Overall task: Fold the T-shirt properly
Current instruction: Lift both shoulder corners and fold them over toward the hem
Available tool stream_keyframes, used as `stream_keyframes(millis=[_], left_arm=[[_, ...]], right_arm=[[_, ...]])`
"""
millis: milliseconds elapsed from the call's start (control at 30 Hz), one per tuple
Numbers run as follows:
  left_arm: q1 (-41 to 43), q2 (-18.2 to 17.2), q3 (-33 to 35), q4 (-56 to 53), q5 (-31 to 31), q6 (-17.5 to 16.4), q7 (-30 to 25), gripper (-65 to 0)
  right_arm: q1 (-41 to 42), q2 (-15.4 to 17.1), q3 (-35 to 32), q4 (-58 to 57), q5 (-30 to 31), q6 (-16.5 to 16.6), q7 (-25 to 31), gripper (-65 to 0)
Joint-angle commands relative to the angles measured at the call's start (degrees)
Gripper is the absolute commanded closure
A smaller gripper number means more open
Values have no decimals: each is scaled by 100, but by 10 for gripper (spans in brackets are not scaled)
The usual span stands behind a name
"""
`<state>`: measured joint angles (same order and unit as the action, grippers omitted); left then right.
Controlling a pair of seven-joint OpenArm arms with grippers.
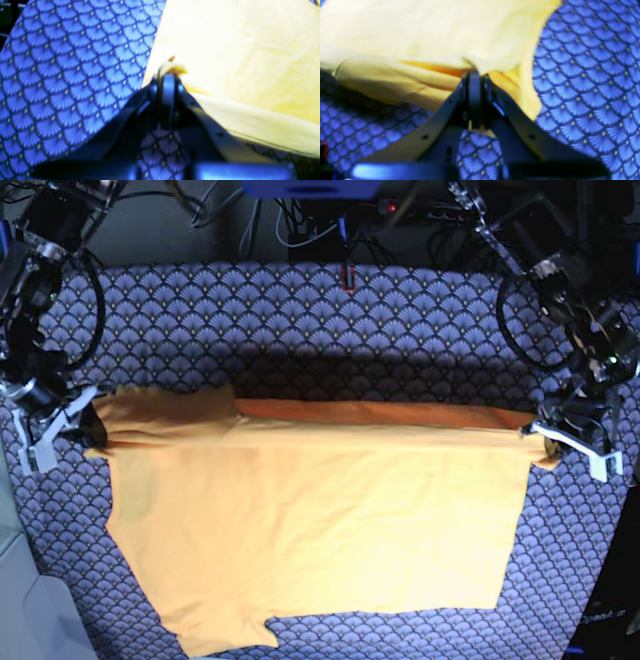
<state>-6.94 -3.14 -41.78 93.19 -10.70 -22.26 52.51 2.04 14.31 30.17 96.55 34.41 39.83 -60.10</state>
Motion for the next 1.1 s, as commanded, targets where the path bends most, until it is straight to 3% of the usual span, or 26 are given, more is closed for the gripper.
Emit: stream_keyframes(millis=[0, 200, 467, 800, 1067], left_arm=[[-216, -95, 24, 13, 90, 50, -148, 0], [-638, -86, 393, -506, 591, 50, -148, 0], [-1034, -157, 543, -1042, 679, 50, -174, 0], [-1359, -385, 552, -1815, 670, 50, -552, 0], [-1438, -376, 569, -2352, 679, 50, -1150, 0]], right_arm=[[178, 104, -42, -7, -8, 17, 133, 0], [538, 156, -340, -148, -360, 17, 221, 0], [943, 156, -631, -781, -756, 17, 590, 0], [1506, 297, -921, -1431, -764, 17, 634, 0], [1822, 438, -1351, -2214, -764, 17, 1082, 0]])
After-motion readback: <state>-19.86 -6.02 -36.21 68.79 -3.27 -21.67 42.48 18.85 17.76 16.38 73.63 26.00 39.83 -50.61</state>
